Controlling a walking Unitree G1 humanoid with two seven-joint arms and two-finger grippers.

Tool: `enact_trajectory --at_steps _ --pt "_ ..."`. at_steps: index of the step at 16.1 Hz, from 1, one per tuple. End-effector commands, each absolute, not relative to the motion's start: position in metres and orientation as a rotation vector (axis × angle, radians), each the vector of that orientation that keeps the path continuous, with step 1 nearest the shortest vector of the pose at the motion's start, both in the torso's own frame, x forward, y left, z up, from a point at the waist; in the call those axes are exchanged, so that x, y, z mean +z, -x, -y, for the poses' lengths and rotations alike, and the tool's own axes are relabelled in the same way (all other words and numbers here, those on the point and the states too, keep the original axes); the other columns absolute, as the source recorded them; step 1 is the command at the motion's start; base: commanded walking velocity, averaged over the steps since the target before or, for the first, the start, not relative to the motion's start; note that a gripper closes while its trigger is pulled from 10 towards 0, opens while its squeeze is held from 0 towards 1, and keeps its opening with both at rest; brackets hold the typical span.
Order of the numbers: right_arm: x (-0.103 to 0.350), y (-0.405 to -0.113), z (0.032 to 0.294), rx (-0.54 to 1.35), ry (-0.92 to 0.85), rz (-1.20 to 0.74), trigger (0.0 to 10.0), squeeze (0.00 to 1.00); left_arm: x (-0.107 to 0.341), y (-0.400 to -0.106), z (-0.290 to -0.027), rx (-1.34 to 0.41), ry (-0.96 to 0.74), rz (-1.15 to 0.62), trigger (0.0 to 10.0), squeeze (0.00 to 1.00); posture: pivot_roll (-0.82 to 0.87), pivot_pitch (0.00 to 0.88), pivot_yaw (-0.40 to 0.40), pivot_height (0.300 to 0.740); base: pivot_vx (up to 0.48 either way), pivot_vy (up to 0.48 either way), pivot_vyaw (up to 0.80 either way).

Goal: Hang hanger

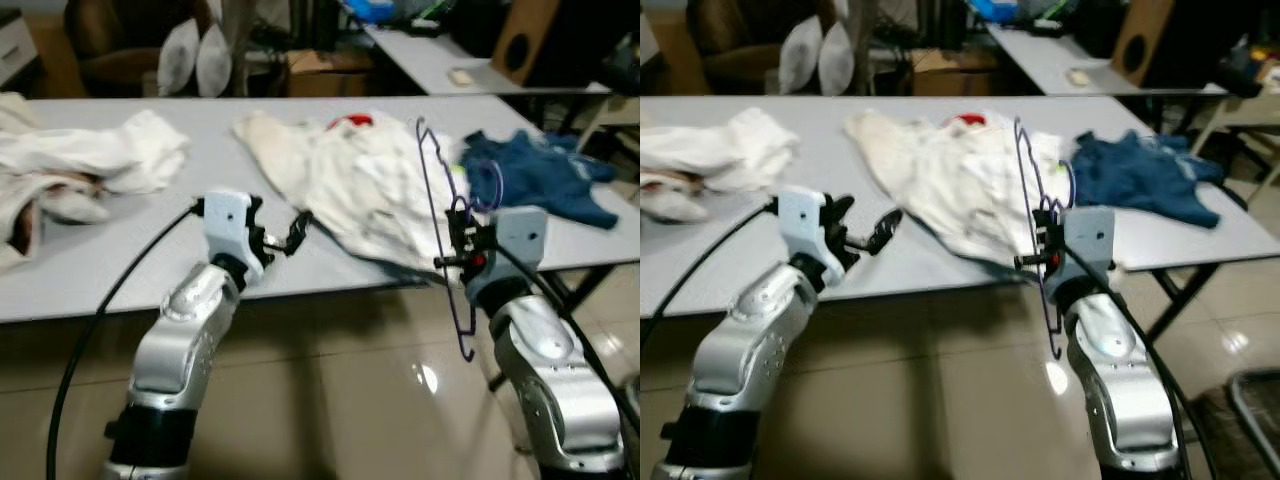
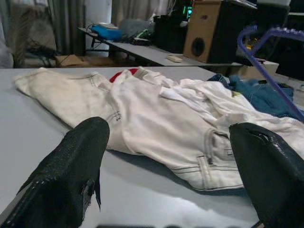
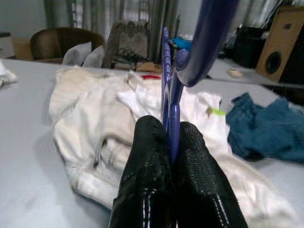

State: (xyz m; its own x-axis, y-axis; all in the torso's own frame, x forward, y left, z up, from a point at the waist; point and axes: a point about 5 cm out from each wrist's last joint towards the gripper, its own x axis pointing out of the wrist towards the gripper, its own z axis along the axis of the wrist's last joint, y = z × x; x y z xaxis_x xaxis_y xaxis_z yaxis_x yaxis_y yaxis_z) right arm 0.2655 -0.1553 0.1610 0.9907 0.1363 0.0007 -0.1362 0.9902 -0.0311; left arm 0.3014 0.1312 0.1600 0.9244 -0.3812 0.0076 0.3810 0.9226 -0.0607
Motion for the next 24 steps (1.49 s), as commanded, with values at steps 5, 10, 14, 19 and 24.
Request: enact_trajectory --at_steps 5,10,14,19,24 --pt "0.160 -0.267 0.157 0.109 -0.019 0.006 10.0 0.00 0.164 -0.302 -0.136 -0.386 0.032 0.018 10.0 0.00 -0.19 0.000 -0.018 0.740 0.000 0.288 -0.58" --pt "0.162 -0.265 0.162 0.096 0.002 0.023 10.0 0.00 0.159 -0.304 -0.135 -0.392 0.025 0.007 10.0 0.00 -0.19 0.000 -0.006 0.740 0.000 0.190 -0.16" --pt "0.158 -0.263 0.159 0.102 0.007 0.010 10.0 0.00 0.153 -0.298 -0.143 -0.401 0.009 -0.003 10.0 0.00 -0.19 0.000 -0.015 0.740 0.000 0.000 -0.60" --pt "0.159 -0.262 0.165 0.094 0.021 0.018 10.0 0.00 0.150 -0.301 -0.135 -0.409 0.012 0.001 10.0 0.00 -0.21 0.000 -0.005 0.740 0.000 -0.266 -0.48" --pt "0.157 -0.263 0.175 0.077 0.074 0.011 10.0 0.00 0.150 -0.302 -0.133 -0.417 -0.002 0.007 10.0 0.00 -0.21 0.000 0.003 0.740 0.000 -0.346 0.00"
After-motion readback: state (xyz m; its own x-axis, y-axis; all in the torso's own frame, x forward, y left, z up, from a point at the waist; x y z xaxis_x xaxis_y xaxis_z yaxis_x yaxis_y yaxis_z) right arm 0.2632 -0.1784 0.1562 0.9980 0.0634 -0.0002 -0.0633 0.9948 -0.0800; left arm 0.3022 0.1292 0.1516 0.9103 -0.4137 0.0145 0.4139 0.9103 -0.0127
